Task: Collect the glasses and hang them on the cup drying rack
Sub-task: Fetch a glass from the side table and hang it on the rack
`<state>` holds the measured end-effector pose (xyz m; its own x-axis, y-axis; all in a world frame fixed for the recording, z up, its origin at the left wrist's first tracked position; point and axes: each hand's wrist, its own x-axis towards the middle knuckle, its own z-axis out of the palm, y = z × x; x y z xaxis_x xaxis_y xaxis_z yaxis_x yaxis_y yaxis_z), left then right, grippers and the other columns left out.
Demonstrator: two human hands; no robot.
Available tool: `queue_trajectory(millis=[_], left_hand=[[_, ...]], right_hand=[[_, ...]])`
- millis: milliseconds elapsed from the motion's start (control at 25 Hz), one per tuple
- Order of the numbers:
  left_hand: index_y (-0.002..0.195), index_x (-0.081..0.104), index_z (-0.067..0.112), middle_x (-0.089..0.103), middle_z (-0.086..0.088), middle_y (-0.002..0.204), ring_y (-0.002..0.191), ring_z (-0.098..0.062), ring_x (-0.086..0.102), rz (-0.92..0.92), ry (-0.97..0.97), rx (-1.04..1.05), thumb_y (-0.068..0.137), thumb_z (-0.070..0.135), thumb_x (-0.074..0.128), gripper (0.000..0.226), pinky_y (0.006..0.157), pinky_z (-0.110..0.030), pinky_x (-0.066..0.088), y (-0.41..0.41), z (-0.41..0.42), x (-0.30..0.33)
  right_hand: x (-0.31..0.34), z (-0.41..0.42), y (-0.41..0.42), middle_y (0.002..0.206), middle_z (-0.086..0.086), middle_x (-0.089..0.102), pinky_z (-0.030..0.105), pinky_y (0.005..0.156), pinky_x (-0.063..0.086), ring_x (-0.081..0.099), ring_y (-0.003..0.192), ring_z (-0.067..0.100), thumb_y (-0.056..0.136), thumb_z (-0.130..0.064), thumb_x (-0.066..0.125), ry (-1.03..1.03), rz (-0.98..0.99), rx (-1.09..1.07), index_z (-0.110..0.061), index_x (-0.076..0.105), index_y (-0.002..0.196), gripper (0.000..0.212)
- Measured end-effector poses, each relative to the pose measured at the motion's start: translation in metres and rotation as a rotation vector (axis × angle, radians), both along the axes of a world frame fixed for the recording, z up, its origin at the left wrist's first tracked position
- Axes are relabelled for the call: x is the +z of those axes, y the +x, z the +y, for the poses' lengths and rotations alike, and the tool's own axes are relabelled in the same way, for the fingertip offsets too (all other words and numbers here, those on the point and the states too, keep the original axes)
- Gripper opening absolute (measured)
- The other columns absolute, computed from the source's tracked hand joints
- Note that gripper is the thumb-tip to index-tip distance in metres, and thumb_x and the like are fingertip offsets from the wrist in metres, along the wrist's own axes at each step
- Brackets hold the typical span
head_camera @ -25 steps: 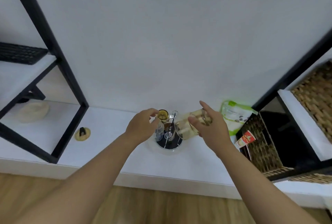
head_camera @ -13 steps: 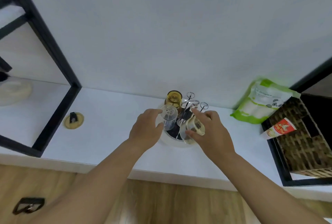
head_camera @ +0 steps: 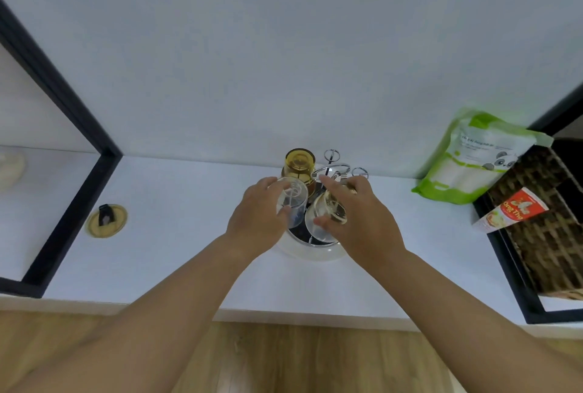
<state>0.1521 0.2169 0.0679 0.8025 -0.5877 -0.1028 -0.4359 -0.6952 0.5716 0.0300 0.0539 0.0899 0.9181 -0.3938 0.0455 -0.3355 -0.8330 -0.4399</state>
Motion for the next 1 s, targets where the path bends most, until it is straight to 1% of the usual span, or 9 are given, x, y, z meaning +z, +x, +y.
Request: queue_trajectory(millis=[120, 240, 360, 440, 560, 680, 800, 1000], left_hand=[[0.150, 0.048, 0.028, 0.037, 0.003, 0.162, 0.149, -0.022, 0.031, -0.024, -0.005, -0.003, 0.103, 0.028, 0.056, 0.048, 0.114, -0.041, 0.037, 0.005, -0.003, -0.004], [0.149, 0.050, 0.029, 0.038, 0.004, 0.162, 0.150, -0.020, 0.030, -0.043, -0.024, 0.002, 0.103, 0.028, 0.056, 0.046, 0.113, -0.039, 0.037, 0.010, -0.007, -0.006], [0.148, 0.051, 0.028, 0.041, 0.005, 0.159, 0.147, -0.018, 0.033, -0.039, -0.049, 0.001, 0.104, 0.028, 0.054, 0.043, 0.110, -0.035, 0.037, 0.010, -0.010, -0.012], [0.146, 0.052, 0.029, 0.043, 0.007, 0.157, 0.145, -0.017, 0.035, -0.037, -0.073, -0.005, 0.105, 0.028, 0.054, 0.041, 0.107, -0.030, 0.035, 0.008, -0.011, -0.017], [0.145, 0.053, 0.030, 0.045, 0.009, 0.155, 0.143, -0.016, 0.037, -0.051, -0.086, -0.005, 0.105, 0.029, 0.054, 0.040, 0.100, -0.024, 0.029, 0.008, -0.012, -0.024], [0.145, 0.052, 0.030, 0.044, 0.009, 0.155, 0.142, -0.014, 0.036, -0.064, -0.092, 0.007, 0.105, 0.030, 0.055, 0.041, 0.100, -0.023, 0.028, 0.009, -0.012, -0.027], [0.146, 0.052, 0.030, 0.045, 0.009, 0.155, 0.141, -0.014, 0.038, -0.065, -0.102, 0.011, 0.104, 0.030, 0.056, 0.042, 0.100, -0.022, 0.030, 0.008, -0.012, -0.029], [0.143, 0.054, 0.029, 0.049, 0.010, 0.149, 0.135, -0.013, 0.044, -0.075, -0.123, 0.014, 0.102, 0.031, 0.059, 0.042, 0.097, -0.022, 0.035, 0.008, -0.009, -0.033]], right_hand=[[-0.011, 0.001, 0.005, 0.140, 0.000, 0.048, 0.036, 0.080, 0.058, 0.063, 0.114, 0.024, 0.091, -0.042, 0.078, -0.078, 0.031, 0.045, -0.042, 0.041, 0.159, 0.077], [-0.021, 0.000, 0.012, 0.139, 0.001, 0.047, 0.036, 0.080, 0.057, 0.062, 0.118, 0.025, 0.092, -0.043, 0.077, -0.092, 0.060, 0.054, -0.041, 0.034, 0.162, 0.082], [-0.030, 0.000, 0.017, 0.137, 0.001, 0.051, 0.031, 0.076, 0.051, 0.059, 0.119, 0.024, 0.091, -0.043, 0.077, -0.092, 0.073, 0.062, -0.041, 0.027, 0.164, 0.088], [-0.037, 0.002, 0.017, 0.133, 0.001, 0.052, 0.029, 0.074, 0.048, 0.060, 0.117, 0.023, 0.090, -0.043, 0.078, -0.090, 0.079, 0.070, -0.042, 0.024, 0.164, 0.092], [-0.048, 0.003, 0.016, 0.126, -0.001, 0.052, 0.029, 0.072, 0.050, 0.060, 0.110, 0.021, 0.087, -0.045, 0.081, -0.087, 0.091, 0.078, -0.044, 0.018, 0.165, 0.100], [-0.054, 0.004, 0.016, 0.124, -0.002, 0.051, 0.031, 0.072, 0.053, 0.059, 0.109, 0.021, 0.086, -0.046, 0.081, -0.084, 0.114, 0.095, -0.043, 0.016, 0.165, 0.102], [-0.059, 0.003, 0.016, 0.124, -0.001, 0.052, 0.034, 0.073, 0.056, 0.060, 0.108, 0.022, 0.086, -0.047, 0.081, -0.084, 0.119, 0.096, -0.042, 0.015, 0.165, 0.103], [-0.061, 0.001, 0.017, 0.127, -0.001, 0.053, 0.033, 0.071, 0.058, 0.062, 0.106, 0.022, 0.085, -0.047, 0.082, -0.122, 0.113, 0.089, -0.041, 0.015, 0.164, 0.103]])
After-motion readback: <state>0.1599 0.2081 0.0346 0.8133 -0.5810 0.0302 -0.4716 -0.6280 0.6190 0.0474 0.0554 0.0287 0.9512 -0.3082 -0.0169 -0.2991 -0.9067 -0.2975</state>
